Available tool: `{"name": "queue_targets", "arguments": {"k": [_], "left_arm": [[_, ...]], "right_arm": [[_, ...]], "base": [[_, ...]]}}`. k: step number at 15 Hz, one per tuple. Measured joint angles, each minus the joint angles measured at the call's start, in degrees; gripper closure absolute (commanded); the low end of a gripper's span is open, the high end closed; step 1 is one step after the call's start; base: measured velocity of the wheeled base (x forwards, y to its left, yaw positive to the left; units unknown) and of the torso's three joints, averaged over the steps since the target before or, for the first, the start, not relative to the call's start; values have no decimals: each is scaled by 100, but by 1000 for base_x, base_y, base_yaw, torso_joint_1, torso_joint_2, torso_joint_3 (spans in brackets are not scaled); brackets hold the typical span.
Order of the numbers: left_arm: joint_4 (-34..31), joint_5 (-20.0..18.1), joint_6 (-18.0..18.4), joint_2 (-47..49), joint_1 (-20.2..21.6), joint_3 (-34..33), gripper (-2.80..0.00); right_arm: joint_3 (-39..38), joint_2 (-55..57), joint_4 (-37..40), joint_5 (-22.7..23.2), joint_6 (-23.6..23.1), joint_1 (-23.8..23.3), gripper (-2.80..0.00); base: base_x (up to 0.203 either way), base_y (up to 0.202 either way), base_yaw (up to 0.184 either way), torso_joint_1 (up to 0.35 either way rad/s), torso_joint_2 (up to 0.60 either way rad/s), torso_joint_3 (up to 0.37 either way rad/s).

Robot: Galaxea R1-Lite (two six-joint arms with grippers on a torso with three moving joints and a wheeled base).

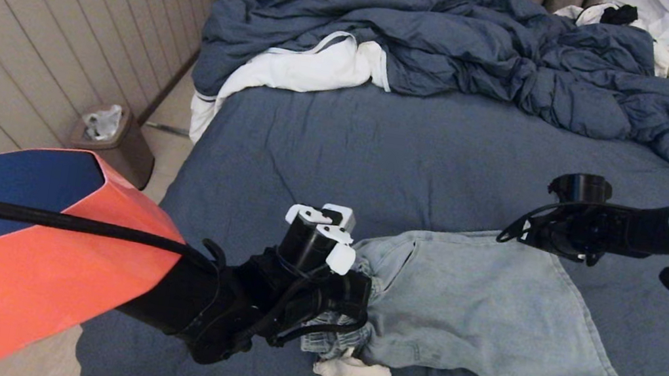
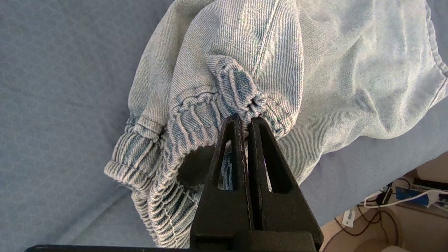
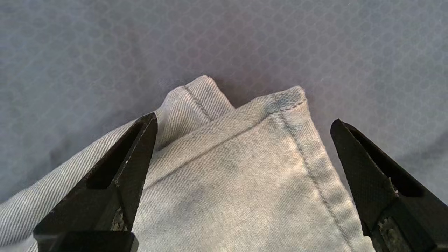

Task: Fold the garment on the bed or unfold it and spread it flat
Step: Unford the blue shorts

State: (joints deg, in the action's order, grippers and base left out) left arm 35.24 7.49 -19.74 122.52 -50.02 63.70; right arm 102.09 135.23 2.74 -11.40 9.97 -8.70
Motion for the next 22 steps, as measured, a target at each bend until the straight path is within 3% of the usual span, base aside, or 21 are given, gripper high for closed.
{"name": "queue_targets", "arguments": {"k": [2,9,22], "left_arm": [[-2,1,1,16,2,16,0],[-2,1,11,94,42,52,0],[-52,1,-7,-160,138,53,0]], "right_arm": [[-36,-20,4,0,-56,-11,0],[-168,3,10,5,-361,-11,0],[-396,-346,1,12,-358,39,0]], "base": [[0,0,0,0,0,0],[0,0,0,0,0,0],[0,0,0,0,0,0]]}}
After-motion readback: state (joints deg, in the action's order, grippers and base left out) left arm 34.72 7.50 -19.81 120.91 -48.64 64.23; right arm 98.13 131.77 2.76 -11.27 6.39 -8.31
